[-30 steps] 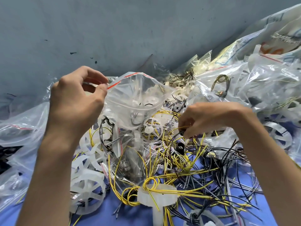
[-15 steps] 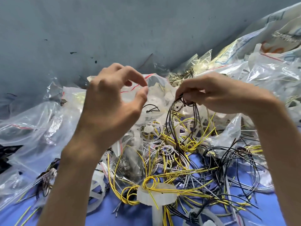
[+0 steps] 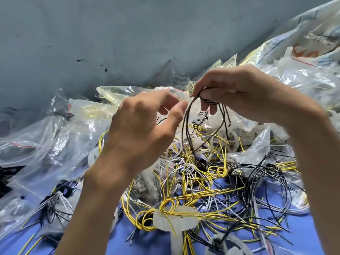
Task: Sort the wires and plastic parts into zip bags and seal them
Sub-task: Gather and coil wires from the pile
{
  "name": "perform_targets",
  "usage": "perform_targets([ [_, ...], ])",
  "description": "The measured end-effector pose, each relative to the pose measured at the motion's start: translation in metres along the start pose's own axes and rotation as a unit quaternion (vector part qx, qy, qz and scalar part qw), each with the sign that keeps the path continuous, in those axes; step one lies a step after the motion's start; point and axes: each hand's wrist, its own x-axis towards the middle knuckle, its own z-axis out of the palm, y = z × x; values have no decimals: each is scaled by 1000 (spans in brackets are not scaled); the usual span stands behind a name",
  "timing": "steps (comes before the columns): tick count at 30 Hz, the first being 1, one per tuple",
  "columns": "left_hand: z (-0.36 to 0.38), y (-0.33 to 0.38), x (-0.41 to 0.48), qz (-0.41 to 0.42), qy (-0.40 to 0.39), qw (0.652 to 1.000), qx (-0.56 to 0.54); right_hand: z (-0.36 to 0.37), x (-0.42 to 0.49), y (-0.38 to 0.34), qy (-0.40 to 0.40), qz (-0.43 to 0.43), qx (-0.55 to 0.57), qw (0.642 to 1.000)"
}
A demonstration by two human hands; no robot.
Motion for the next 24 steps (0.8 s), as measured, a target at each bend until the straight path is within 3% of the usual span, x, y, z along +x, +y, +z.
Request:
perform_targets([
  [11, -2, -2, -1, 41, -82, 996, 8, -1, -5, -12, -79, 25, 119, 989],
  [20, -12, -8, 0, 41, -49, 998, -2, 22, -1, -13, -201, 82, 79, 973],
  [24, -16, -9, 0, 33, -40, 999, 6, 35, 2, -16, -304, 126, 8, 944],
])
